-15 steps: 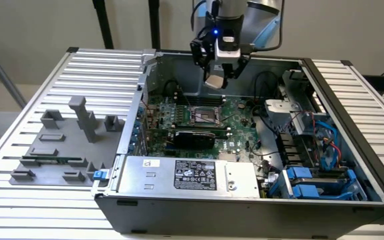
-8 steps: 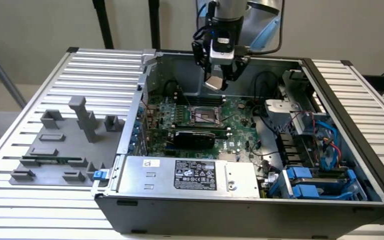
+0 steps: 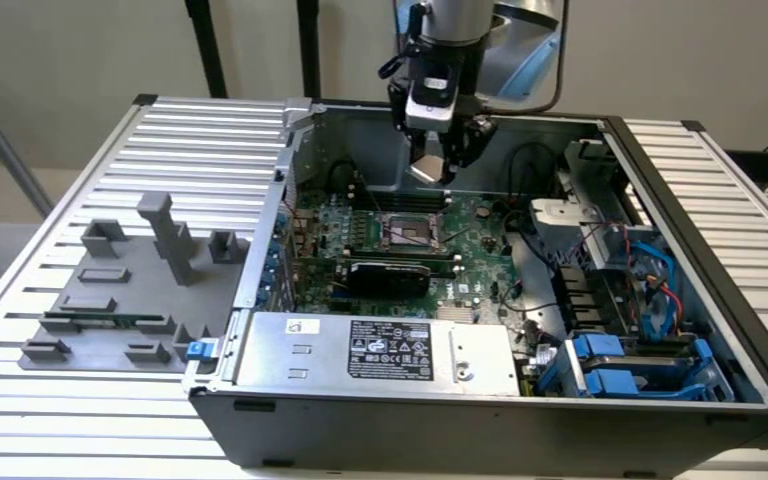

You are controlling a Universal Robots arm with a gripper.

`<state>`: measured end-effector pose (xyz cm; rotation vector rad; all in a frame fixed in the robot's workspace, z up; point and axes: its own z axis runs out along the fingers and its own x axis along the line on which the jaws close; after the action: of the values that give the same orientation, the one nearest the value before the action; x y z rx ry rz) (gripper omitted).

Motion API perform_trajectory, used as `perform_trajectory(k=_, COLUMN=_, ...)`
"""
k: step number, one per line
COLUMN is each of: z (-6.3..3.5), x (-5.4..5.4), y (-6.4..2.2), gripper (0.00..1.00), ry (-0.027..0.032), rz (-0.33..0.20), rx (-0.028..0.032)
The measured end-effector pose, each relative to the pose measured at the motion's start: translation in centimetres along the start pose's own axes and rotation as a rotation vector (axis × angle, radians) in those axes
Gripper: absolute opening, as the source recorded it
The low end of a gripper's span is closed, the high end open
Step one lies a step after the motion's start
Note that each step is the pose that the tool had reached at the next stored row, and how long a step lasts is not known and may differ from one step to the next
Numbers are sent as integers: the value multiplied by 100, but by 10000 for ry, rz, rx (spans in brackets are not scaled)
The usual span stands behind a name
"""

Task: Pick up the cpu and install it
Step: 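Place the cpu into insertion slot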

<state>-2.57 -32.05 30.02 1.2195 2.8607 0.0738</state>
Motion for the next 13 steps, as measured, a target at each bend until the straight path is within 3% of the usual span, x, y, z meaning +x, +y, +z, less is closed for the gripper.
perform_trajectory(k=13, z=58, x=0, y=-3, gripper=55, ry=-131, rz=2362, rx=23)
